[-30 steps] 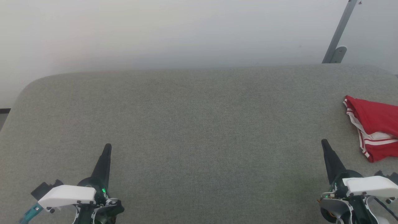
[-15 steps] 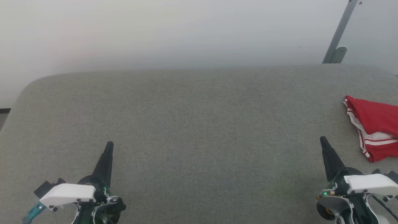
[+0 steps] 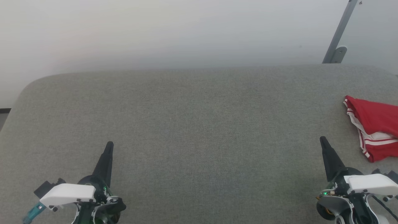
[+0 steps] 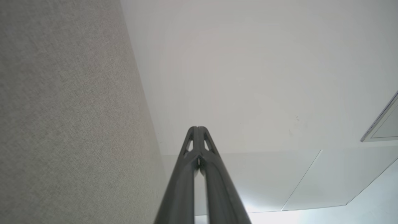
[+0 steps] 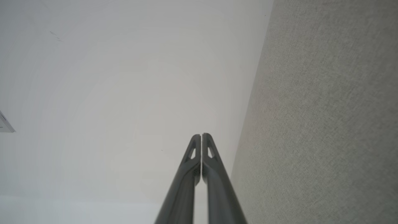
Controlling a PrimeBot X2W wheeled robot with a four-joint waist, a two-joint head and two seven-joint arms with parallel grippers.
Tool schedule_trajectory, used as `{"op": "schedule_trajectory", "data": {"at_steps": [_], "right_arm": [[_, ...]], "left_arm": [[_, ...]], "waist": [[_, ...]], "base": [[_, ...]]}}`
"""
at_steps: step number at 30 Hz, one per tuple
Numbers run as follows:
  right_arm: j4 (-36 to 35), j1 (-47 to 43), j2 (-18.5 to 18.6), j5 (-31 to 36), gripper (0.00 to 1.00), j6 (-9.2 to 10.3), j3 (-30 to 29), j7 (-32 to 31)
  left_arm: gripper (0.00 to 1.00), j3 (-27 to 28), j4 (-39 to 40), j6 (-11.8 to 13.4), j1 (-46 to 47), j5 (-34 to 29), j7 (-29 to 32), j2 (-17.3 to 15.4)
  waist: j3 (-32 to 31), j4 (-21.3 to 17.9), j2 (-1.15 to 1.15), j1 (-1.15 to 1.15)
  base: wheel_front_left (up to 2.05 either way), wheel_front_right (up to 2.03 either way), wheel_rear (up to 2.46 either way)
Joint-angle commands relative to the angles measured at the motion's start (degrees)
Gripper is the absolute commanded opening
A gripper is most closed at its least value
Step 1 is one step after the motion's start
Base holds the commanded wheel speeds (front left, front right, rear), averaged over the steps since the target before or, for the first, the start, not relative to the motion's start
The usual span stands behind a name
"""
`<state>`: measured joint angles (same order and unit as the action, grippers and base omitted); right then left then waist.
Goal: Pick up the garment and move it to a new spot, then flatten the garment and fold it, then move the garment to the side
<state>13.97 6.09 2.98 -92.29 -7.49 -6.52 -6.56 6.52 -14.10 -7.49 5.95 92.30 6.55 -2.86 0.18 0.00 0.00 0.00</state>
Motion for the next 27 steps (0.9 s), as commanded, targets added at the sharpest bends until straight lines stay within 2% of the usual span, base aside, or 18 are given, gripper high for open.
{"op": "schedule_trajectory", "data": {"at_steps": [1, 27], "right_arm": [[0.2, 0.3, -0.2, -0.2, 0.0, 0.0, 0.0, -0.2], [0.2, 0.3, -0.2, -0.2, 0.0, -0.01, 0.0, -0.2]], "left_arm": [[0.0, 0.0, 0.0, 0.0, 0.6, 0.2, 0.2, 0.1], [0.0, 0.0, 0.0, 0.0, 0.6, 0.2, 0.2, 0.1]], "waist": [[0.0, 0.0, 0.0, 0.0], [0.0, 0.0, 0.0, 0.0]], "base": [[0.0, 0.0, 0.0], [0.0, 0.0, 0.0]]}}
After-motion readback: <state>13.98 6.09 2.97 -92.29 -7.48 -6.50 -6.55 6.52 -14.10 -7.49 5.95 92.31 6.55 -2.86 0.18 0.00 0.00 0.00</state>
